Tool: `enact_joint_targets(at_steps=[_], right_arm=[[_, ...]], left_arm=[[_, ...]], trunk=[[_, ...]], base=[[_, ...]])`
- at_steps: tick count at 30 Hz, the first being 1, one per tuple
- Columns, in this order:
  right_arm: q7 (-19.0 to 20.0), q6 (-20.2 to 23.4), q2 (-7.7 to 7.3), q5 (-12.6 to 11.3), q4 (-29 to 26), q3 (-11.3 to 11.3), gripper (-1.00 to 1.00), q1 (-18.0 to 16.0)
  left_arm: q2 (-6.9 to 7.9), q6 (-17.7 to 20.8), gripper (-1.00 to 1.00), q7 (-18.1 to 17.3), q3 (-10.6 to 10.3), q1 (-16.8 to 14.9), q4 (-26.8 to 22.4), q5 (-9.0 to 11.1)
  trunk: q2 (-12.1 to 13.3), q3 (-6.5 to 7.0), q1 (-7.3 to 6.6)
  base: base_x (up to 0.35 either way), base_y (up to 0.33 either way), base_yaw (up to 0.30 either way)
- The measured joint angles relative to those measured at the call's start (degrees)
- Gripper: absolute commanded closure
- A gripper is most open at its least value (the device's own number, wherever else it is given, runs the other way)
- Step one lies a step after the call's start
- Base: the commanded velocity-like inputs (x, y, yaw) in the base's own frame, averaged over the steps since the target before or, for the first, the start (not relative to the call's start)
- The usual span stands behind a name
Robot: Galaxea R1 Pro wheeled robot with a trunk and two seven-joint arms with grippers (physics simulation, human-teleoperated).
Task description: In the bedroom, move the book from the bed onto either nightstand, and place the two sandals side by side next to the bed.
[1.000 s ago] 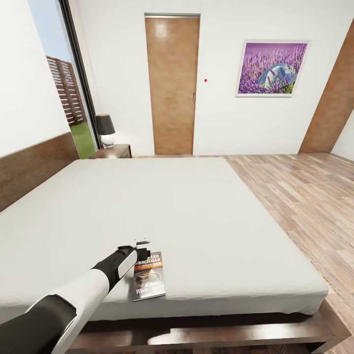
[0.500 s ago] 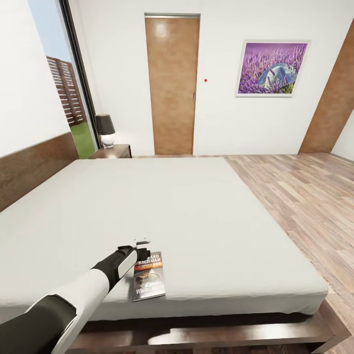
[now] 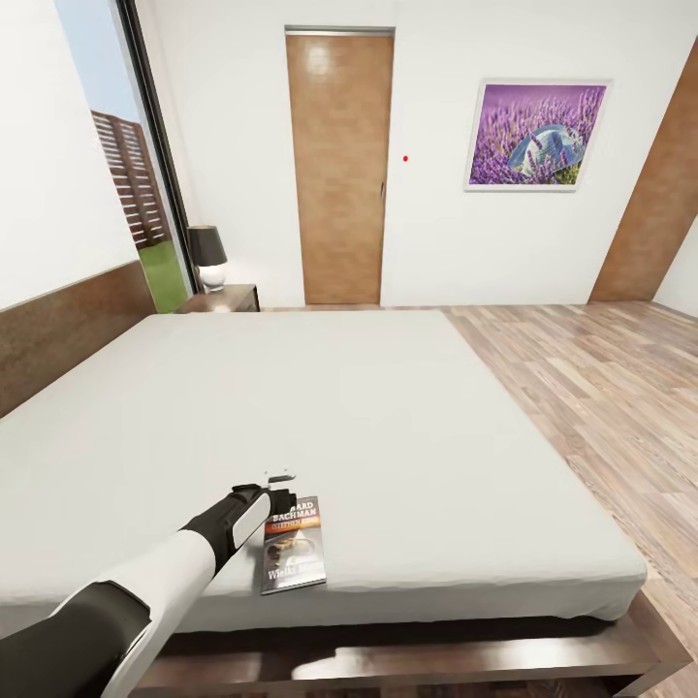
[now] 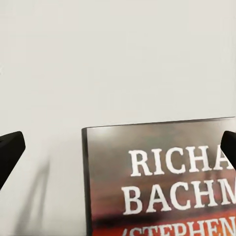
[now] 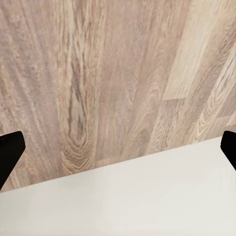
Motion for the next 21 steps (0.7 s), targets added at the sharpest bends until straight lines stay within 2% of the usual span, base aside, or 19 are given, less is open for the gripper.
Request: enact_joint_targets(at_steps=[21], right_arm=[[0.0, 0.0, 0.01, 0.01, -0.04, 0.0, -1.0, 0.0]], left_arm=[[-0.02, -0.14, -1.0, 0.15, -0.23, 0.0, -0.03, -0.01]], trunk=[[0.0, 0.0, -0.01]], base=[[0.009, 0.0, 0.0]])
